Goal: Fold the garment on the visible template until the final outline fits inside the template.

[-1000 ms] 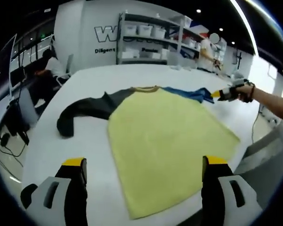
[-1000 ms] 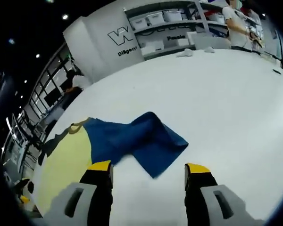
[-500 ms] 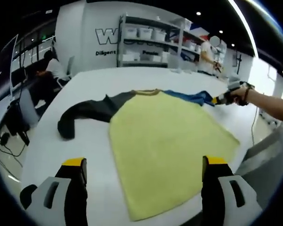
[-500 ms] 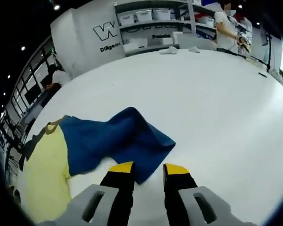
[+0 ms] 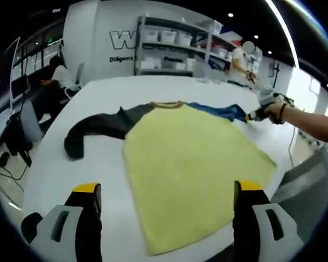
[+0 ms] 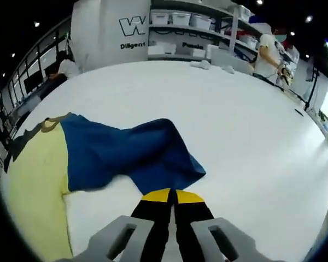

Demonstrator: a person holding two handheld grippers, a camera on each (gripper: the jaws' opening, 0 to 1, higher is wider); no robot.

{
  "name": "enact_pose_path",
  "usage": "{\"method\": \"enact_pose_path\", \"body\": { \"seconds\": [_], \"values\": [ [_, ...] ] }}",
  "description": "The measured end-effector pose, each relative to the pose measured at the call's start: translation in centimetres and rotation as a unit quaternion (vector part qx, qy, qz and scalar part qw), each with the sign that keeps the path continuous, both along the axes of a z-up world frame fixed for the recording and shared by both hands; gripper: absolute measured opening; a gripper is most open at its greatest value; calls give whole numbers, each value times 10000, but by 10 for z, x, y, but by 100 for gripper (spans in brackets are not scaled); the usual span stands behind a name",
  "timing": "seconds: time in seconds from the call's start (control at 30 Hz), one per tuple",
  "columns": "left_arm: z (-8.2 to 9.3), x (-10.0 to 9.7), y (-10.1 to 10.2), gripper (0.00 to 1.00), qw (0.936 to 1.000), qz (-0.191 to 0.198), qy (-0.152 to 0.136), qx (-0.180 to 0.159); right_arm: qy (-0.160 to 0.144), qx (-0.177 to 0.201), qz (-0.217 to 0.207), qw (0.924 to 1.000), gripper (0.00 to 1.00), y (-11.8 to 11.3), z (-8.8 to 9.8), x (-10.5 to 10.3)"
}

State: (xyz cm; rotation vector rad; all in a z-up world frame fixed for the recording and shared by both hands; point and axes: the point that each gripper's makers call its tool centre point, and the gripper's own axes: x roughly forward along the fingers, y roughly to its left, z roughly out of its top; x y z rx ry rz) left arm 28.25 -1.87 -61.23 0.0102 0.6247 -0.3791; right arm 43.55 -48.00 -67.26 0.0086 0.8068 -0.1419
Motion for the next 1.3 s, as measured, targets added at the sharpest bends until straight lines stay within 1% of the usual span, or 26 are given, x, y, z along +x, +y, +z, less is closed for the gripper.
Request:
{"method": "enact_pose_path", "body": {
  "seconds": [0.07,0.1,0.2,0.4,0.53,0.6,0.73,0.77,0.83,0.87,0.93,0.97,1.03,1.1,1.2,1.27,1.3],
  "values": [
    [0,0,0,98,10000,-6,4,10,27,101,-15,9999,0,-3,-1,0],
    [0,0,0,98,10000,-9,4,9,67,103,41,9999,0,-4,-1,-1],
    [0,0,0,98,10000,-15,-8,17,236,-66,203,9995,0,-13,-2,-7],
    [1,-1,0,98,10000,-11,-24,6,323,-106,200,9992,0,-35,-3,-18],
    [1,-1,-1,97,10000,-26,-21,3,443,-260,301,9982,0,-48,-4,-21],
    [1,-1,-1,97,10000,-28,-20,4,501,-398,349,9973,0,-57,-4,-21],
    [0,-1,-1,97,10000,-31,-5,15,628,-616,450,9951,0,-75,-3,-18],
    [0,-1,-1,97,10000,-32,-2,18,597,-647,476,9950,0,-78,-1,-17],
    [0,-1,-1,97,10000,-22,-3,13,389,-639,487,9960,0,-83,7,-11],
    [0,-1,-1,97,10000,-18,-3,11,149,-536,363,9978,0,-84,14,-7],
    [0,0,0,97,10000,-1,2,15,-75,-350,146,9993,0,-85,24,-6],
    [0,0,0,97,10000,9,2,20,-114,-298,136,9994,0,-84,26,-7],
    [0,0,1,97,10000,30,-15,19,-127,-206,157,9996,9,-81,26,-10],
    [1,0,1,97,10000,42,-30,14,-200,-32,120,9997,20,-76,25,-11],
    [2,0,0,97,10000,33,-36,18,-191,47,158,9997,33,-70,23,-15],
    [2,0,-1,98,10000,26,-46,37,-227,96,193,9995,40,-66,22,-15],
    [2,0,-1,98,10000,30,-47,33,-268,180,197,9993,45,-62,22,-16]
  ]
}}
